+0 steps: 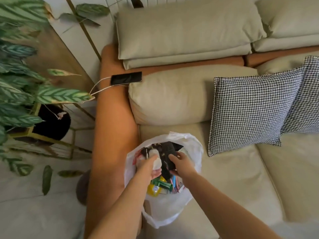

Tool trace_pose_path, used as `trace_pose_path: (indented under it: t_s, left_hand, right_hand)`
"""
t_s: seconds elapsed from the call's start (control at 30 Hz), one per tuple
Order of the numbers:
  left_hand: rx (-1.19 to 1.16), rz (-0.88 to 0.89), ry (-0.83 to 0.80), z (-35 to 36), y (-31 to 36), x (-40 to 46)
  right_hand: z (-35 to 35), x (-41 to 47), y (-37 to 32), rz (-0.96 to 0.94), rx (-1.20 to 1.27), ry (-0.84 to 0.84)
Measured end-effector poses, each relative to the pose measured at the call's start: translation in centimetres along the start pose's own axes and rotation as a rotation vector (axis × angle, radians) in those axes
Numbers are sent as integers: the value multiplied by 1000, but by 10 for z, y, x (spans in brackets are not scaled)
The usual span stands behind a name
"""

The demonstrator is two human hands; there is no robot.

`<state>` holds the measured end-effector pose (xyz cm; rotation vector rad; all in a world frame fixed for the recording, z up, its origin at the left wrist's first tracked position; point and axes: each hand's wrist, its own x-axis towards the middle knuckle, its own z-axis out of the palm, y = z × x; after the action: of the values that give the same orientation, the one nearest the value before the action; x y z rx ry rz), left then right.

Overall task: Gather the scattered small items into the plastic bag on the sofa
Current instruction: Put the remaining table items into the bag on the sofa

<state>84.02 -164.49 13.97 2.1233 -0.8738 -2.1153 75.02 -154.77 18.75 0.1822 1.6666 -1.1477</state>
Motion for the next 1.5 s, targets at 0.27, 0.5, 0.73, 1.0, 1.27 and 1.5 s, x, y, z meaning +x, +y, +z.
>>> trace_pose_path:
  t_s: [0.27,0.5,0.73,1.0,1.27,1.5]
  left_hand:
    - [24,-79,-61,4,-6,30]
    - [208,60,77,4,-14,21]
    - [474,148,114,20,-25,-25]
    - [839,334,-82,101,-86,-135]
    - [1371,608,-303,220,-199,-213]
    - [1696,801,-565,329,-311,-269]
  right_hand:
    - [3,19,1,9,155,9]
    - [-25,0,11,54,76,-2]
    - [-66,-41,21,39,62,-35]
    - [-164,-108,56,-175,-270,29]
    - [-330,-178,121,-235,-607,283]
    - [-466,-239,206,-136,-489,587]
